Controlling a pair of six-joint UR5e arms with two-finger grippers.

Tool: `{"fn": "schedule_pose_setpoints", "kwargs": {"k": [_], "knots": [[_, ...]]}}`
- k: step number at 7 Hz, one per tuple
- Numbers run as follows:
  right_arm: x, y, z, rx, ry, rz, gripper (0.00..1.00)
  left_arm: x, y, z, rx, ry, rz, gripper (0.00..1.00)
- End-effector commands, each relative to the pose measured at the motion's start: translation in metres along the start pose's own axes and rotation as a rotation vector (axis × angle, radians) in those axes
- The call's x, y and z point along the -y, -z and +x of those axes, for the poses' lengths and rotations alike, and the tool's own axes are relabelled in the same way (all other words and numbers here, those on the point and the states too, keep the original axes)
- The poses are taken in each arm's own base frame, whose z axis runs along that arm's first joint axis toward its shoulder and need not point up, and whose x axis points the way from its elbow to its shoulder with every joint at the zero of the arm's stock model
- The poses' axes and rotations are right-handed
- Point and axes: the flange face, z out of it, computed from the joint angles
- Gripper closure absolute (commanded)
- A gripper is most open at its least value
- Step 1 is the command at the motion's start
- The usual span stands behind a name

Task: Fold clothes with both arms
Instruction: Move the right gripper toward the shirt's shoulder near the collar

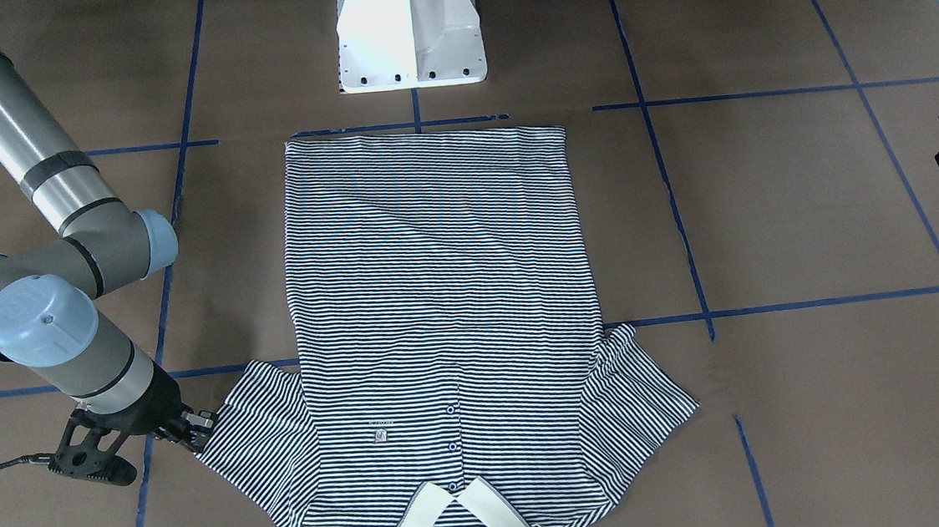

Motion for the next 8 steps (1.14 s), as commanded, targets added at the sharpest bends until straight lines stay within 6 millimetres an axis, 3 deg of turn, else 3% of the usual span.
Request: {"fn": "schedule_pose_setpoints", "kwargs": {"k": [1, 2, 3, 4, 5, 6, 7, 8], "knots": [[-0.003, 0.016, -0.018, 0.021, 0.01, 0.003, 1.0, -0.003, 0.002, 0.001, 0.0, 0.0, 0.002, 0.0], [-0.003, 0.026, -0.033, 0.043, 0.015, 0.012, 1.0, -0.006, 0.007, 0.005, -0.002, -0.004, 0.007, 0.0], [-0.001, 0.039, -0.064, 0.06, -0.011, 0.015, 1.0, -0.007, 0.009, 0.007, -0.002, -0.008, 0.01, 0.0], [-0.035, 0.036, -0.134, 0.056, -0.065, 0.019, 1.0, -0.009, 0.01, 0.007, -0.001, -0.006, 0.01, 0.0], [-0.049, 0.036, -0.171, 0.017, -0.078, 0.087, 1.0, -0.018, 0.013, 0.009, -0.002, -0.006, 0.009, 0.0], [-0.05, 0.025, -0.206, -0.004, -0.071, 0.112, 1.0, -0.017, 0.014, 0.01, -0.002, -0.009, 0.011, 0.0], [-0.048, 0.014, -0.23, -0.03, -0.075, 0.128, 1.0, -0.016, 0.015, 0.012, -0.005, -0.014, 0.016, 0.0], [-0.043, 0.011, -0.236, -0.043, -0.077, 0.149, 1.0, -0.015, 0.016, 0.014, -0.008, -0.016, 0.018, 0.0]]}}
